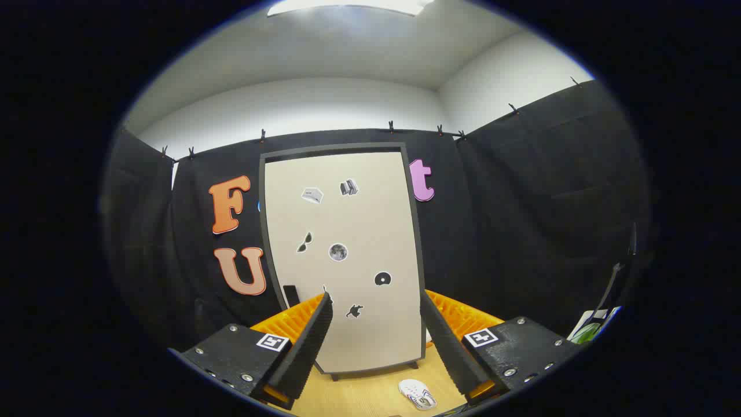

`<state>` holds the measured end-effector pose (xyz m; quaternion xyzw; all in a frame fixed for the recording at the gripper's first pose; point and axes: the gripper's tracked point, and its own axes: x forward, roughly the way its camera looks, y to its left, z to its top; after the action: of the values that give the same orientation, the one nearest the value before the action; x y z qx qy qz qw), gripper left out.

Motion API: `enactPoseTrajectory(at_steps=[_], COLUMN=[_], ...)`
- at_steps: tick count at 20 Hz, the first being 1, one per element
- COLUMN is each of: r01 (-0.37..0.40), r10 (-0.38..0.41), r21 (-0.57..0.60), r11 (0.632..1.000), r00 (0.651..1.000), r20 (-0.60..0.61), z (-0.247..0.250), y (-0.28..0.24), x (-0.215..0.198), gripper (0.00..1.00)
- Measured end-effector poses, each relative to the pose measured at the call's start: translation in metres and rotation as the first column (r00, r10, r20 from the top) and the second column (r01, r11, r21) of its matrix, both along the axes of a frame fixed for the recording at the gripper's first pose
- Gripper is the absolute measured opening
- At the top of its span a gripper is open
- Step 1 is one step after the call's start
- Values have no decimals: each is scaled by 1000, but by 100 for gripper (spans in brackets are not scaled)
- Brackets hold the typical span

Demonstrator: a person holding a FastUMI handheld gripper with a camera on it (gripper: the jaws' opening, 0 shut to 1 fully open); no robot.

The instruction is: Open the shoe cabinet door, grab the shoes and put them into the shoe cabinet, then close the shoe cabinet door.

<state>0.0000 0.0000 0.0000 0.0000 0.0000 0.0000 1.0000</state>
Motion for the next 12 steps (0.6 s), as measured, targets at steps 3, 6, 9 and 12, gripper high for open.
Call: enactPoseTrajectory(at_steps=[3, 6, 9, 12], r01=[-15, -28, -29, -24], r10=[15, 28, 29, 25], r21=[-27, -33, -36, -44], r11=[1000, 999, 999, 999], r00=[1000, 1000, 1000, 1000], r20=[-3, -4, 9, 10], z=[-2, -2, 1, 1], y=[9, 18, 22, 25], x=[-3, -5, -6, -9], gripper=[95, 95, 95, 95])
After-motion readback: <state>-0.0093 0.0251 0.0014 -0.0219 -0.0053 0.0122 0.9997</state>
